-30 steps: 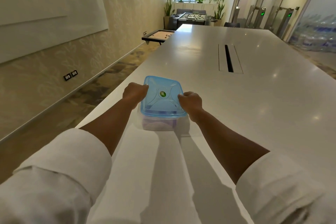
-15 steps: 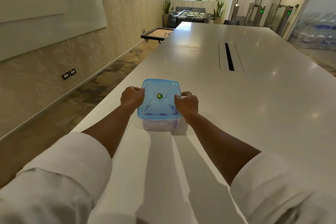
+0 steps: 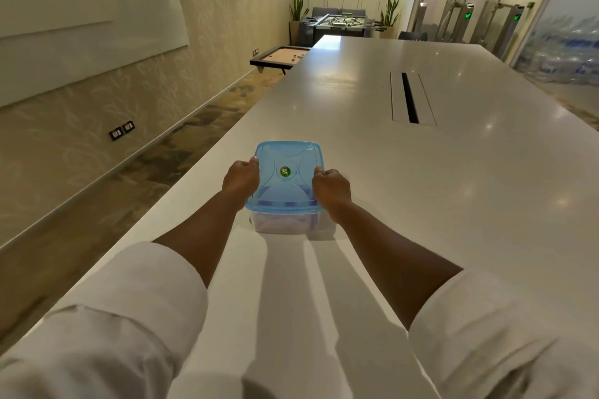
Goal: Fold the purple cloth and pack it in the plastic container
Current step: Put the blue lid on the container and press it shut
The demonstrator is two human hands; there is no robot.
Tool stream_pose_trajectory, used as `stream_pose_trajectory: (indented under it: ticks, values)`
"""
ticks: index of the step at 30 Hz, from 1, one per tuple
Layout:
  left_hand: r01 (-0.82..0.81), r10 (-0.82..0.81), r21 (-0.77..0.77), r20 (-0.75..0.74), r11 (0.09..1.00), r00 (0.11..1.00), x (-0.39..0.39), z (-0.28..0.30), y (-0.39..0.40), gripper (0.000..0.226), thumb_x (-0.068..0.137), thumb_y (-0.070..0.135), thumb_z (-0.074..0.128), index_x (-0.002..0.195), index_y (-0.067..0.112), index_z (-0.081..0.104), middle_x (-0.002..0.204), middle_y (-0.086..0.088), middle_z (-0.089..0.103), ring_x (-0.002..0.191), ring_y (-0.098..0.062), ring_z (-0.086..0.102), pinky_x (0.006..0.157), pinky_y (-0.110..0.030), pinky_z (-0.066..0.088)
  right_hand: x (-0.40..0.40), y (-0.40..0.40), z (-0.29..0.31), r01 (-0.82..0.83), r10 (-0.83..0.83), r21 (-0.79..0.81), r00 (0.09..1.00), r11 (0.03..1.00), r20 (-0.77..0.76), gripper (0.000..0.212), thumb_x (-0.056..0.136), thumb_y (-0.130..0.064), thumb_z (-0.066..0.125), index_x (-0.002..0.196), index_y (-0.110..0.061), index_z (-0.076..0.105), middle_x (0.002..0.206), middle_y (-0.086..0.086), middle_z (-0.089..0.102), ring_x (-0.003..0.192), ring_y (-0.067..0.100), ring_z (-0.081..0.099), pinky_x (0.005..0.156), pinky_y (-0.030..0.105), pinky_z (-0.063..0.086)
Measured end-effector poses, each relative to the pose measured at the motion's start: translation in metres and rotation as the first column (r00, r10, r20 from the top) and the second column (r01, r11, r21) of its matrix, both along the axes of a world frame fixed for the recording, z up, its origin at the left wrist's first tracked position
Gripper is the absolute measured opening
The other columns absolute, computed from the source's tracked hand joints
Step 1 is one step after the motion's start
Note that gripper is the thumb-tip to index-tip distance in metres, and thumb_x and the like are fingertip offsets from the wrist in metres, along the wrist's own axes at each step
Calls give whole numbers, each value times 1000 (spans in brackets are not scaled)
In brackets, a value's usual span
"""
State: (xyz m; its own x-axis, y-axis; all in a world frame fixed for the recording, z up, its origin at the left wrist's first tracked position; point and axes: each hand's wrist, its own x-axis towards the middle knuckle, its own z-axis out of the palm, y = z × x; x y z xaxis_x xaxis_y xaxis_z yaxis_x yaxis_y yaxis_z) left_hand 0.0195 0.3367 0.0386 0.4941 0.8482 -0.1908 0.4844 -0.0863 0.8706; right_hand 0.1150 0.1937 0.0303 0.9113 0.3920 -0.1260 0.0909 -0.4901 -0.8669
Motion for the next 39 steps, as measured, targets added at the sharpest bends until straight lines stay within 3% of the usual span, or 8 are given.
stream_pose_trajectory:
  ticks: [6, 10, 18, 21, 25, 31, 37, 39]
  values:
    - [-8, 11, -61, 45, 998, 999, 7, -6, -1, 47, 102, 45, 35, 131, 9, 45, 113, -8, 52, 100, -26, 52, 84, -38, 44, -3, -3, 3, 5, -4, 25, 999, 1000, -49, 35, 98, -32, 36, 115, -5, 51, 112, 16, 62, 101, 33, 63, 91, 44, 52]
    - [-9, 11, -49, 24, 999, 1000, 9, -8, -3, 46, 103, 42, 33, 134, 8, 42, 111, -7, 48, 98, -24, 49, 81, -36, 40, 0, -5, 1, 3, 3, 69, 996, 998, -92, 30, 98, -31, 37, 114, -8, 48, 101, 10, 58, 87, 25, 60, 82, 39, 50]
    - [10, -9, 19, -34, 1000, 999, 5, -7, 0, 38, 100, 38, 35, 120, 9, 47, 116, -11, 58, 95, -25, 53, 82, -38, 43, 4, -13, -2, -45, 63, 144, 990, 989, -127, 25, 97, -33, 41, 107, -11, 45, 86, 3, 55, 65, 19, 59, 74, 39, 53]
    - [-4, 9, 55, -84, 998, 996, 3, -3, 2, 52, 93, 43, 35, 123, 4, 52, 117, -15, 61, 100, -29, 59, 78, -37, 44, 5, -18, -3, -55, 78, 163, 987, 985, -142, 25, 98, -32, 42, 108, -10, 46, 83, 1, 53, 66, 16, 58, 76, 39, 55]
    - [-13, 20, 75, -93, 997, 995, 8, 3, 4, 56, 91, 44, 36, 124, 3, 55, 118, -16, 63, 103, -32, 62, 82, -37, 47, 6, -25, -2, -86, 109, 164, 985, 983, -134, 22, 100, -30, 43, 106, -9, 47, 80, -1, 51, 61, 10, 52, 57, 25, 44]
    - [-91, 90, -7, -42, 996, 995, 17, 1, 15, 67, 94, 56, 45, 129, -1, 54, 126, -20, 62, 112, -35, 62, 97, -43, 51, 14, -26, -8, -129, 153, 151, 974, 980, -166, 22, 97, -36, 49, 101, -14, 52, 97, 4, 58, 87, 18, 58, 78, 34, 49]
    - [-55, 58, 54, -39, 997, 998, 25, -1, 20, 59, 99, 48, 44, 121, -5, 57, 123, -23, 63, 112, -36, 61, 95, -39, 50, 21, -22, -2, -73, 110, 157, 964, 985, -242, 29, 91, -35, 53, 106, -11, 52, 90, 3, 56, 75, 17, 56, 59, 27, 44]
    - [-40, 43, 66, -40, 997, 998, 25, -1, 20, 57, 99, 46, 44, 119, -5, 59, 121, -23, 64, 111, -36, 62, 92, -37, 49, 22, -15, 0, -66, 96, 131, 967, 989, -237, 41, 89, -42, 52, 112, -8, 53, 98, 7, 60, 80, 19, 60, 63, 29, 47]
